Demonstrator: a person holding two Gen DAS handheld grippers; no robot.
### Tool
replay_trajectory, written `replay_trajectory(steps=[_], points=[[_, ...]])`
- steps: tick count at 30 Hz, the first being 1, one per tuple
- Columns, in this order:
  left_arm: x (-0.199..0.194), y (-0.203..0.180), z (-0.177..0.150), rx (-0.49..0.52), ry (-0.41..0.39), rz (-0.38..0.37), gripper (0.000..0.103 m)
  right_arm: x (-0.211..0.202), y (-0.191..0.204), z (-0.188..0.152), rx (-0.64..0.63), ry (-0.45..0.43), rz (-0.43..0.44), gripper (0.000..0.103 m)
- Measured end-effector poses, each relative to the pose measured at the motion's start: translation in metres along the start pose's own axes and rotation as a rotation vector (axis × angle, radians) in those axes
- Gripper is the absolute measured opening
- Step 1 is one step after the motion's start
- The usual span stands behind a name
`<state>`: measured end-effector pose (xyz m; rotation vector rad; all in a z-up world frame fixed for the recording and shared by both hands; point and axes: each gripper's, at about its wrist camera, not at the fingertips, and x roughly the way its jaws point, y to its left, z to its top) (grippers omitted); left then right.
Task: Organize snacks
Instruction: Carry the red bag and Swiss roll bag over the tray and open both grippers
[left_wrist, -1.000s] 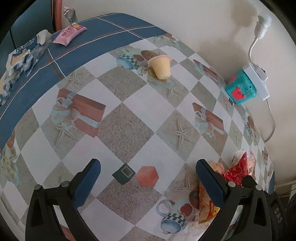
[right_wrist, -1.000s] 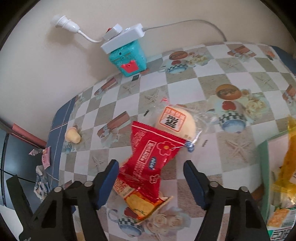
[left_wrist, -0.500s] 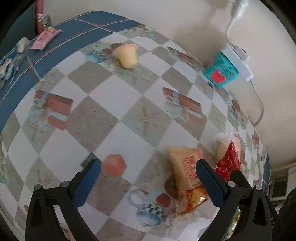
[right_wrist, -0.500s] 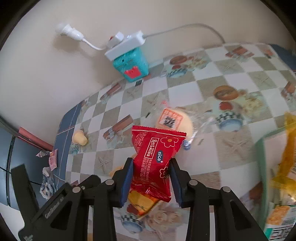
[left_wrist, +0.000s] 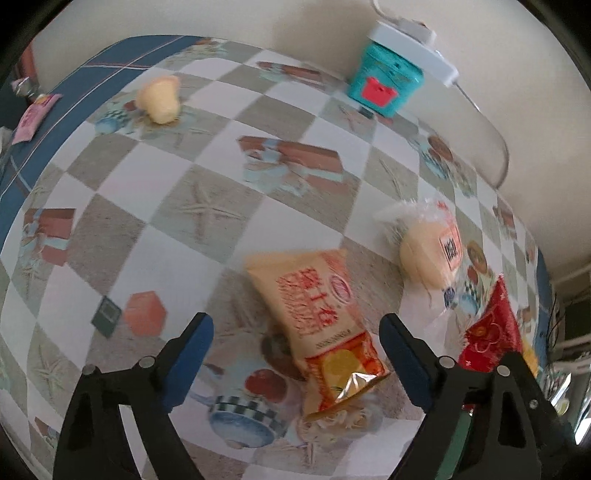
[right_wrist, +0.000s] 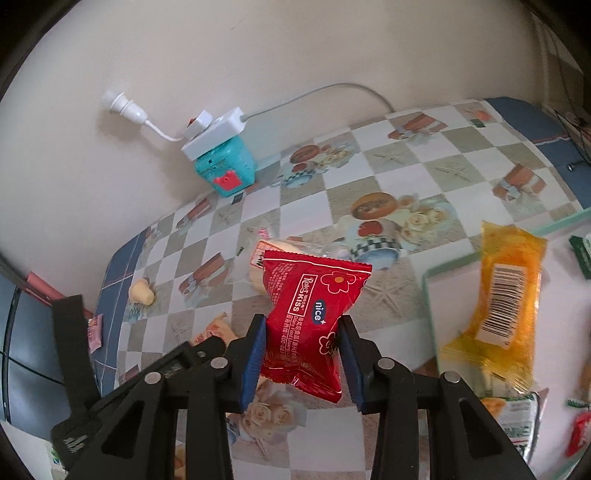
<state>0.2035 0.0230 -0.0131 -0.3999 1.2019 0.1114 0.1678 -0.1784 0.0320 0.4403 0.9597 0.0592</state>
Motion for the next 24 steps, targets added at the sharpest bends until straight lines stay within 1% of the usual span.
replay_trajectory(steps=[1,3,4,5,7,8,9,11,15,18,24], points=[[0.002,-0.003,-0.001,0.010,0.002,0.006,0.091,-0.002,-0.002,0.000,0.006,-0.002,0.000,0.041],[0.004,-0.007,-0.003,0.029,0.004,0.017,0.072,-0.005,-0.007,-0.001,0.020,-0.005,0.001,0.041],[0.005,-0.009,-0.003,0.037,0.007,0.018,0.070,-0.006,-0.008,-0.002,0.024,-0.005,0.002,0.041],[0.006,-0.011,-0.004,0.043,0.009,0.018,0.070,-0.008,-0.009,-0.002,0.027,-0.005,0.000,0.041],[0.007,-0.015,-0.006,0.059,0.012,0.028,0.065,-0.012,-0.011,-0.004,0.031,-0.010,-0.006,0.041],[0.007,-0.016,-0.007,0.063,0.012,0.027,0.053,-0.014,-0.011,-0.004,0.031,-0.013,-0.009,0.041],[0.007,-0.017,-0.007,0.062,0.012,0.022,0.048,-0.015,-0.012,-0.005,0.031,-0.014,-0.011,0.041],[0.004,-0.019,-0.008,0.072,0.001,0.036,0.043,-0.020,-0.012,-0.006,0.029,-0.018,-0.013,0.041],[-0.003,-0.017,-0.009,0.066,-0.003,0.034,0.040,-0.028,-0.010,-0.010,0.023,-0.025,-0.019,0.041],[-0.012,-0.016,-0.009,0.064,-0.021,0.038,0.039,-0.035,-0.010,-0.013,0.019,-0.031,-0.022,0.041],[-0.050,-0.019,-0.012,0.070,-0.093,0.028,0.039,-0.051,-0.016,-0.022,0.027,-0.039,-0.041,0.041]])
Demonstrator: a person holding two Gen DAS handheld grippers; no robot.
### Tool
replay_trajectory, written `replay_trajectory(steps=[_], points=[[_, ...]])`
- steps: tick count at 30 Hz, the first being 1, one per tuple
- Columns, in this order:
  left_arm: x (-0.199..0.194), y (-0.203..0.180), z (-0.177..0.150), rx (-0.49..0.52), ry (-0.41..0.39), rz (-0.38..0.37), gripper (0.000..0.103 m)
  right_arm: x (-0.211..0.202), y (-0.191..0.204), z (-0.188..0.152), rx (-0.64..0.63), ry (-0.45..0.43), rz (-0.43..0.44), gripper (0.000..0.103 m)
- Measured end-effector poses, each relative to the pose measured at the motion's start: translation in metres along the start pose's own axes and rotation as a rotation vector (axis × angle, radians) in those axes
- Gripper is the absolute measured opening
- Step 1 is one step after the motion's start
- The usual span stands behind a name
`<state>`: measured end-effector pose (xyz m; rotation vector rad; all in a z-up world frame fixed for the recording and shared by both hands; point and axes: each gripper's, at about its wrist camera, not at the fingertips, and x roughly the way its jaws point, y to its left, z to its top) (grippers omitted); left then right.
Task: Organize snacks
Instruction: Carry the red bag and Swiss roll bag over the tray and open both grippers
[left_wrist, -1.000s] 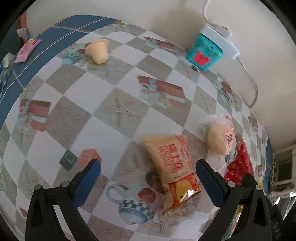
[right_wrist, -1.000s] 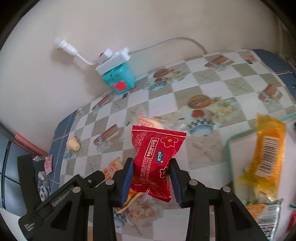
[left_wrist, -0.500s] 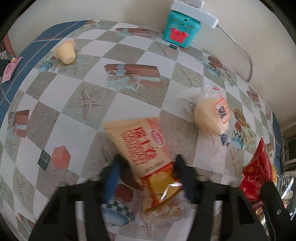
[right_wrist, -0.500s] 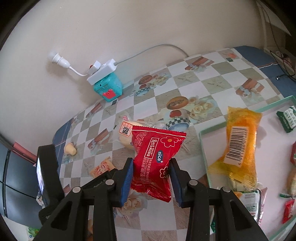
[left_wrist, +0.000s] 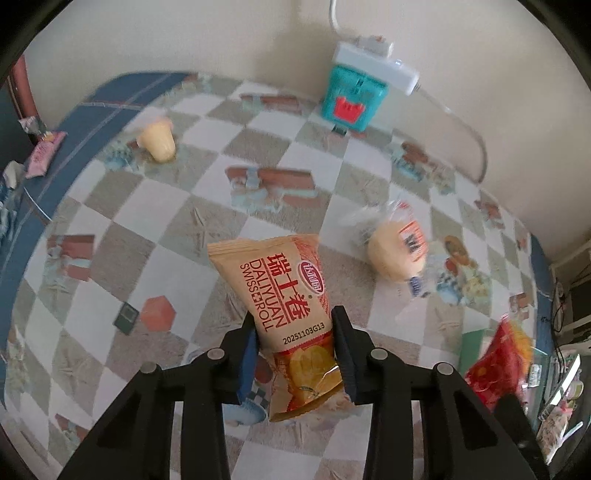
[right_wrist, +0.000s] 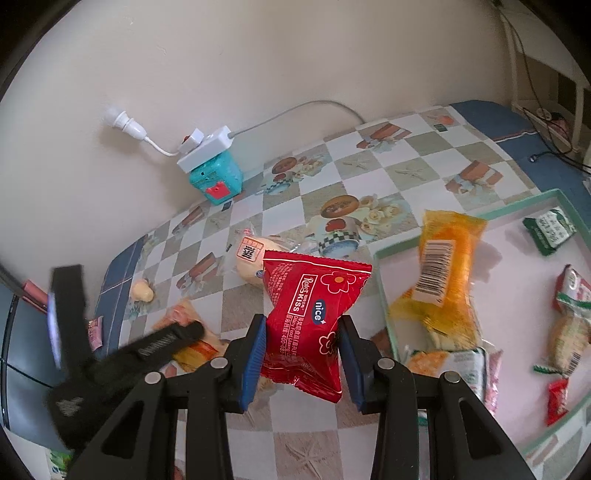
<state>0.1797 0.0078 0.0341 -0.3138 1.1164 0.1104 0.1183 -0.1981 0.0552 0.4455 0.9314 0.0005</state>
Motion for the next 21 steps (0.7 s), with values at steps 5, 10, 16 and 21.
replay_trajectory(steps=[5,10,16,21], points=[[-0.035,-0.013,-0.009,0.026,-0.062,-0.032,0.039,-0.017,-0.014,-0.005,0.024,-0.016,-0.027,0.041],[-0.057,-0.030,-0.021,0.074,-0.100,-0.042,0.039,-0.039,-0.036,-0.007,0.065,-0.045,-0.058,0.041],[-0.075,-0.063,-0.032,0.157,-0.137,-0.052,0.039,-0.062,-0.078,-0.002,0.155,-0.092,-0.109,0.041],[-0.081,-0.098,-0.044,0.240,-0.139,-0.089,0.039,-0.070,-0.113,0.004,0.216,-0.110,-0.173,0.041]])
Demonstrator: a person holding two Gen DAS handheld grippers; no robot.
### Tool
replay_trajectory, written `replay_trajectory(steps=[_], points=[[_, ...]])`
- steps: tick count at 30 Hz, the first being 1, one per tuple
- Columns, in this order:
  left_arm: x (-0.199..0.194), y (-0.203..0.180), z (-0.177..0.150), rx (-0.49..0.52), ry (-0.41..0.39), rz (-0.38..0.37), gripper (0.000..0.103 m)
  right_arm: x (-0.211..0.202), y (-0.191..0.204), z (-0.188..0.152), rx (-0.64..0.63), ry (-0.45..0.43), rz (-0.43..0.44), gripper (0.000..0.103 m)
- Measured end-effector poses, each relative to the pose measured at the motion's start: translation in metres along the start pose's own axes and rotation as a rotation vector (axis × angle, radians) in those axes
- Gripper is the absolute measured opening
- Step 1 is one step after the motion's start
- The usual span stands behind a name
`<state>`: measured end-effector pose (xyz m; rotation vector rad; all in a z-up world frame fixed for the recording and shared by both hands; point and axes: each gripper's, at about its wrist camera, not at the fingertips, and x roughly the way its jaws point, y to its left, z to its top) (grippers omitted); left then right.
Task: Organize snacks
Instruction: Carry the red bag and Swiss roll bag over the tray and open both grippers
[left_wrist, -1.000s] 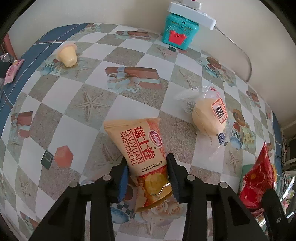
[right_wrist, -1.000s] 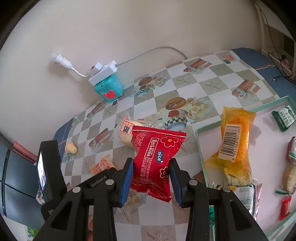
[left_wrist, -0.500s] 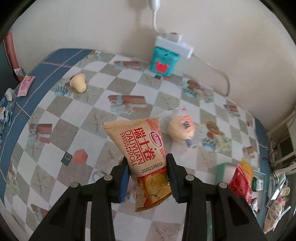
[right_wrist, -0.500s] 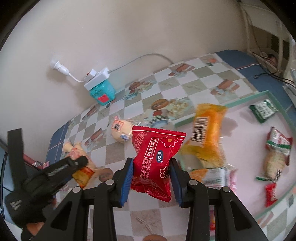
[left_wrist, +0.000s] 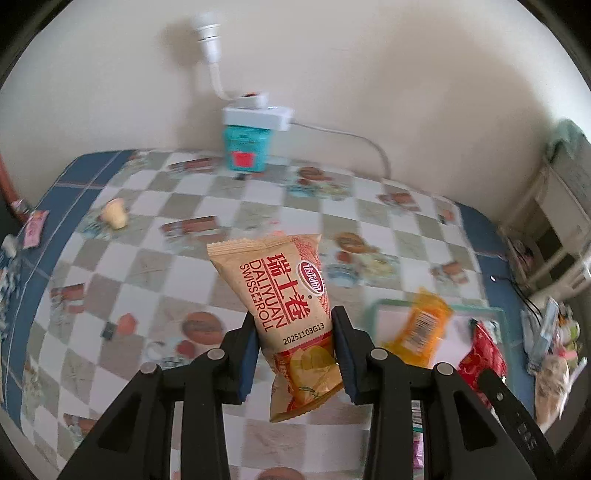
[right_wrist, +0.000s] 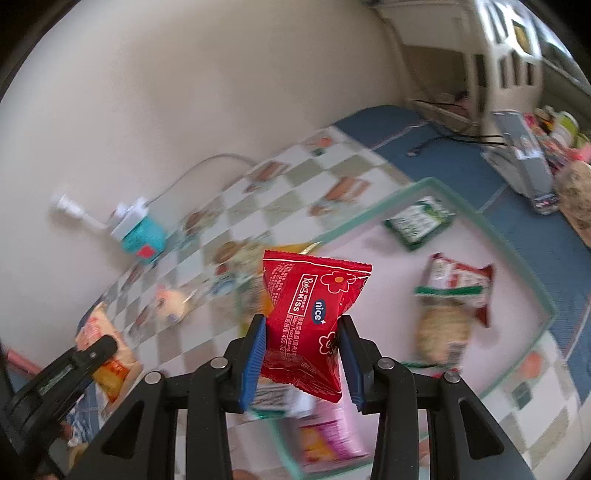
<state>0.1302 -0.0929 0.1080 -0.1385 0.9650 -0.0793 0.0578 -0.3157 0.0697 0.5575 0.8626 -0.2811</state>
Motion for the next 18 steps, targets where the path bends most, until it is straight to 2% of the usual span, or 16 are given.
replay_trajectory(steps=[8,13,18], points=[[-0.001,-0.088,-0.019,0.181,0.021,-0.107,0.039,-0.008,-0.057,0.017,0.100,-0.028,-0.064,0.041],[0.003,-0.133,-0.037,0.291,0.041,-0.136,0.039,-0.012,-0.081,0.024,0.144,-0.040,-0.079,0.041],[0.009,-0.159,-0.052,0.356,0.064,-0.141,0.039,-0.016,-0.103,0.028,0.192,-0.046,-0.086,0.041]])
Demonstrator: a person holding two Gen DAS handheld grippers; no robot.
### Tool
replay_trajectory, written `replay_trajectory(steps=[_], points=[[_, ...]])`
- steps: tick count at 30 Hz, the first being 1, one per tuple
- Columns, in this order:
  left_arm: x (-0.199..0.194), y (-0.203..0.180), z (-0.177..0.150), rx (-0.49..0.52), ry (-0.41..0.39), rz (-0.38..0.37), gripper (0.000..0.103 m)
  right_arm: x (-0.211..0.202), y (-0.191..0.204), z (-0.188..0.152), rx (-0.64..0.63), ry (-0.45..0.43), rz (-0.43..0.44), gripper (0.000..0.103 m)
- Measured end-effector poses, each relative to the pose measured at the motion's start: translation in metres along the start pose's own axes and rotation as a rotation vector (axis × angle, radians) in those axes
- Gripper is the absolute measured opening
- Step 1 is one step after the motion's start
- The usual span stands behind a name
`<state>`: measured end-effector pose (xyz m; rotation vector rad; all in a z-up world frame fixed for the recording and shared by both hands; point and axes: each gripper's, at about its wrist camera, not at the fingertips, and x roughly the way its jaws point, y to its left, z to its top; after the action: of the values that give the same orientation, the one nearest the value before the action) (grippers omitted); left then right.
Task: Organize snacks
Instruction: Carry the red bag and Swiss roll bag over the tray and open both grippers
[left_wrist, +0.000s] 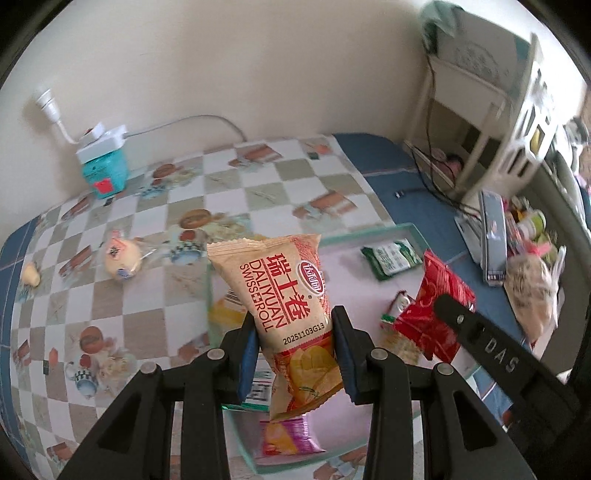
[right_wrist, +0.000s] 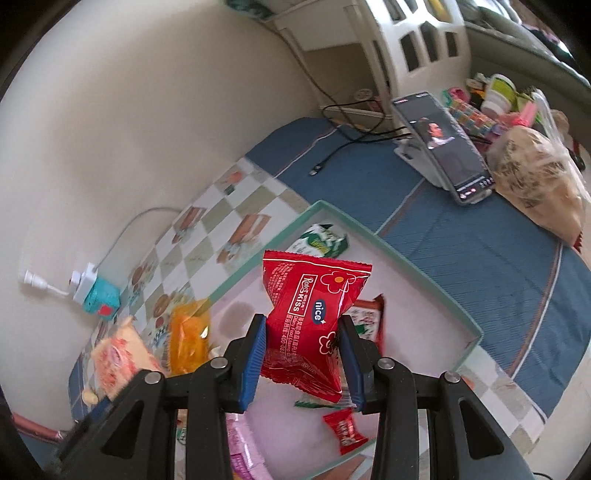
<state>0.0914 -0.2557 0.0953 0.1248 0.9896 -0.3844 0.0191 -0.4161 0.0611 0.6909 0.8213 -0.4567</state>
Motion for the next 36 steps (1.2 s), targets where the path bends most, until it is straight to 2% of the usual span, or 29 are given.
replay_trajectory(steps=[7,22,25,28,31,32,33,35,36], points=[[0.014,-0.003,-0.003,-0.008,0.025,0.012,0.040,0.002,-0.008,0.005,0.012,0.010,0.000,0.041],[0.025,-0.013,-0.006,0.018,0.045,0.016,0.041,0.018,0.005,-0.003,-0.046,0.079,-0.010,0.044],[0.024,-0.013,-0.005,0.022,0.040,0.031,0.049,0.018,0.004,-0.002,-0.044,0.076,-0.026,0.046],[0.023,-0.007,-0.005,0.002,0.044,0.026,0.051,0.018,0.001,-0.001,-0.035,0.080,-0.042,0.058],[0.019,0.000,-0.002,-0.016,0.038,0.035,0.052,0.020,0.003,-0.002,-0.047,0.088,-0.055,0.060],[0.017,0.005,-0.001,-0.028,0.035,0.039,0.057,0.020,0.004,-0.002,-0.053,0.092,-0.058,0.064],[0.016,0.009,0.000,-0.043,0.034,0.044,0.068,0.022,0.005,-0.003,-0.063,0.096,-0.064,0.070],[0.013,0.019,0.001,-0.071,0.030,0.063,0.076,0.023,0.008,-0.004,-0.083,0.101,-0.080,0.077],[0.012,0.028,0.002,-0.094,0.029,0.088,0.076,0.024,0.010,-0.005,-0.096,0.104,-0.090,0.080]])
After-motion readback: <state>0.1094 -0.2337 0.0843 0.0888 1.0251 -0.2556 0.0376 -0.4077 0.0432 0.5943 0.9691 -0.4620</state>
